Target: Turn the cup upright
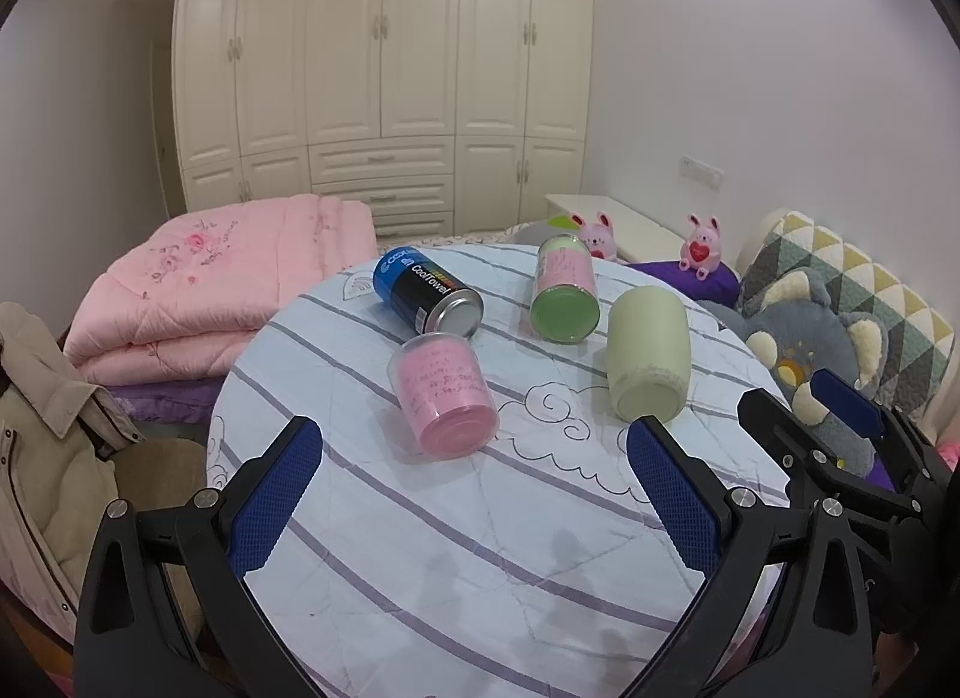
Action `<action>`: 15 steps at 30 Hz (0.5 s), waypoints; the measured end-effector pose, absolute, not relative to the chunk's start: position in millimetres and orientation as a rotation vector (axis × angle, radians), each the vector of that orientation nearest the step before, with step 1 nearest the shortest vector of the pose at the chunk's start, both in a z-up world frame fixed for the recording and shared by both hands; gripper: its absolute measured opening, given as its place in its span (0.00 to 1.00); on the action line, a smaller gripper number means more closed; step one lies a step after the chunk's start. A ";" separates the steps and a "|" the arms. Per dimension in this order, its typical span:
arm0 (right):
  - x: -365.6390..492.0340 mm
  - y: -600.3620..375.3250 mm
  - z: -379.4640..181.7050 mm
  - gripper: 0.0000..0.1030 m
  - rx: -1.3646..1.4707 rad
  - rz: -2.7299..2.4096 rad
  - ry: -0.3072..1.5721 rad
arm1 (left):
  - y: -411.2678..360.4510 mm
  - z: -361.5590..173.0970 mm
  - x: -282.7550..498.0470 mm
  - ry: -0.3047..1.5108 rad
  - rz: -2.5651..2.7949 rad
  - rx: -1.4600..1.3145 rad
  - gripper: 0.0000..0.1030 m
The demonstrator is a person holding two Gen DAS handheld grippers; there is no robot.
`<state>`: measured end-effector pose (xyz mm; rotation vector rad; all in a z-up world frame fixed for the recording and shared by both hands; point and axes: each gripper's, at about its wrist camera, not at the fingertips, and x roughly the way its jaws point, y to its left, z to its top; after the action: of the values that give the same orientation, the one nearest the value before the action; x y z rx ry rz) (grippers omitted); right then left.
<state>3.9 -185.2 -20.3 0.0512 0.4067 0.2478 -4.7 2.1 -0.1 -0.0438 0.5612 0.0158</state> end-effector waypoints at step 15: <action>5.1 -183.1 -22.4 0.80 0.053 0.244 0.415 | 5.7 -4.2 -4.2 0.573 0.017 -0.042 1.00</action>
<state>5.1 -183.1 -22.4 0.0529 0.4149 0.2437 -4.2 5.7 -4.2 -0.0417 0.5727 0.0170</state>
